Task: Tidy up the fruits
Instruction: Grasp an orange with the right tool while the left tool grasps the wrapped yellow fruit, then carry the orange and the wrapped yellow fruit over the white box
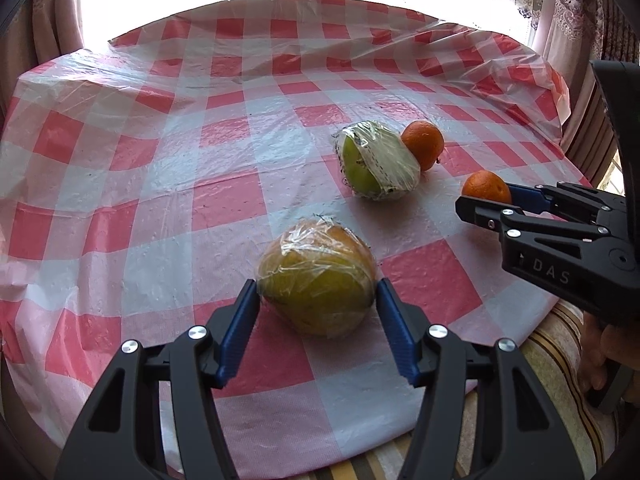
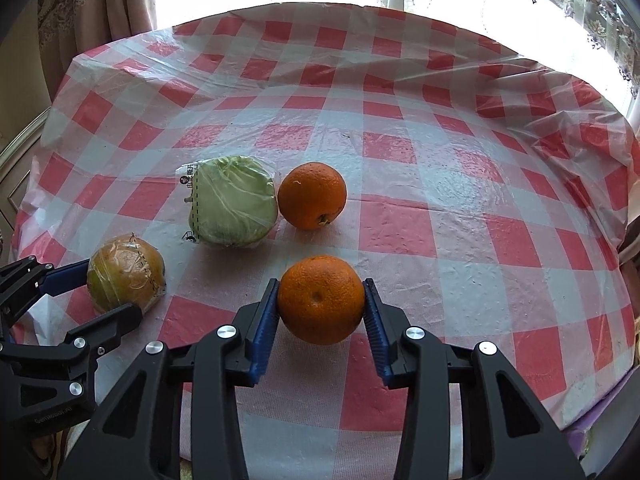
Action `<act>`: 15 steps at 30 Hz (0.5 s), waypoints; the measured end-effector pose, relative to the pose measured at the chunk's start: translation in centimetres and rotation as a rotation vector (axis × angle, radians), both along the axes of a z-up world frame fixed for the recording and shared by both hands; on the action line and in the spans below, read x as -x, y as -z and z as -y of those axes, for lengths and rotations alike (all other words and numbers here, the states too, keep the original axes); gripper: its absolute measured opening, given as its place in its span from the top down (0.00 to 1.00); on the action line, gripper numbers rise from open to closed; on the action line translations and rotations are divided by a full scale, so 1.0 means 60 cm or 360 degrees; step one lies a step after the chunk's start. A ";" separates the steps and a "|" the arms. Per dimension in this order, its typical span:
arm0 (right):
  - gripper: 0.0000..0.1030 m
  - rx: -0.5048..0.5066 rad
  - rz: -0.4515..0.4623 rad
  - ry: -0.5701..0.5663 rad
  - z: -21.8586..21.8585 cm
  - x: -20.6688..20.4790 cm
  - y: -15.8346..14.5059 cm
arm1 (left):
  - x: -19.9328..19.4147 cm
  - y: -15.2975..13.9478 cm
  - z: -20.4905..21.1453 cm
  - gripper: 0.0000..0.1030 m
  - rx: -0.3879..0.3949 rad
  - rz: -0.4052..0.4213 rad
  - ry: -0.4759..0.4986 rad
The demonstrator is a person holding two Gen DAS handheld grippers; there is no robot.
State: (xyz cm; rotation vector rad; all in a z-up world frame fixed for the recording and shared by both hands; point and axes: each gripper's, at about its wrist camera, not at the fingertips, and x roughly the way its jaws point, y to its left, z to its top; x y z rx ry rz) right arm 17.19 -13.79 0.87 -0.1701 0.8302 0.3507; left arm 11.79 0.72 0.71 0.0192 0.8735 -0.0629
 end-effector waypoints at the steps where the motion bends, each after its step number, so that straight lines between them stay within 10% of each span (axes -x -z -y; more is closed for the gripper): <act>1: 0.61 -0.0006 0.0000 0.0000 0.002 0.002 -0.001 | 0.002 -0.001 0.003 0.42 -0.0004 -0.0001 0.0002; 15: 0.61 -0.0087 -0.0025 0.0022 0.045 0.036 -0.011 | 0.022 -0.014 0.035 0.42 -0.0035 -0.0038 0.0066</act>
